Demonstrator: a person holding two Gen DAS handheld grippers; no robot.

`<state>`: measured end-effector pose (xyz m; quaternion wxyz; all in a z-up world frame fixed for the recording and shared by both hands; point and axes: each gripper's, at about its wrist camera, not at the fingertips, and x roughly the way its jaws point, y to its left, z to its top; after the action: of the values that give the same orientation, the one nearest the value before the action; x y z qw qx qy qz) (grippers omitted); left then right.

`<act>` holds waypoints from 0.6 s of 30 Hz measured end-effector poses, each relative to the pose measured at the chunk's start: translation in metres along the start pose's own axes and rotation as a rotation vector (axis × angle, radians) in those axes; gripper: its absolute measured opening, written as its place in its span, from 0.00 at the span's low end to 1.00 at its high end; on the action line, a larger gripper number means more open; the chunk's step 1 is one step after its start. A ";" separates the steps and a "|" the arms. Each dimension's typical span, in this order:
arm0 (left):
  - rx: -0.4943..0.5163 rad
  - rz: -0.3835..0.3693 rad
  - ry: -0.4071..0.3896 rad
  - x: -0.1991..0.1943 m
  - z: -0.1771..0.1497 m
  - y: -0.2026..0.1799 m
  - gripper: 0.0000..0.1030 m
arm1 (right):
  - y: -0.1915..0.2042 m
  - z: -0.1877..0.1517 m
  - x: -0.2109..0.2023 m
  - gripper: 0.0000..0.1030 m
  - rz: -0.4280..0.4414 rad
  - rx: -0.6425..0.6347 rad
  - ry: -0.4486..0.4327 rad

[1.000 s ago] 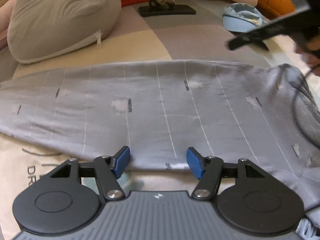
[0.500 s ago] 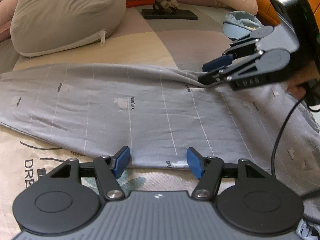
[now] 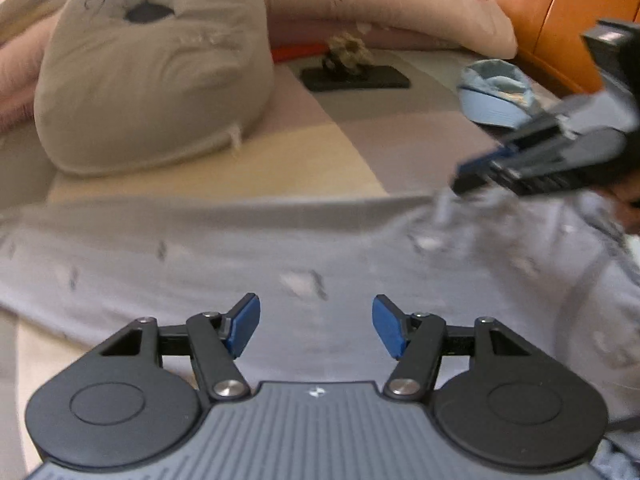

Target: Fold clothes

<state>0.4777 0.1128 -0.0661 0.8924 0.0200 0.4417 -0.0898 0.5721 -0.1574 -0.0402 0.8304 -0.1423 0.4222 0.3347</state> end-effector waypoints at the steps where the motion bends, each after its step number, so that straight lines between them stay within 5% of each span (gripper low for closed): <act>1: 0.004 0.007 0.002 0.006 0.002 0.003 0.60 | 0.003 0.000 0.002 0.17 0.009 0.006 0.001; 6: -0.024 0.019 0.053 0.014 -0.014 0.011 0.60 | 0.013 0.014 0.015 0.17 0.046 0.053 -0.029; 18: -0.037 -0.002 0.046 0.006 -0.031 0.015 0.61 | 0.050 0.044 0.071 0.17 0.044 -0.136 -0.006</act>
<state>0.4599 0.1307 -0.0901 0.8822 0.0051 0.4636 -0.0823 0.5950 -0.0670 -0.0674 0.8124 -0.1882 0.3991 0.3812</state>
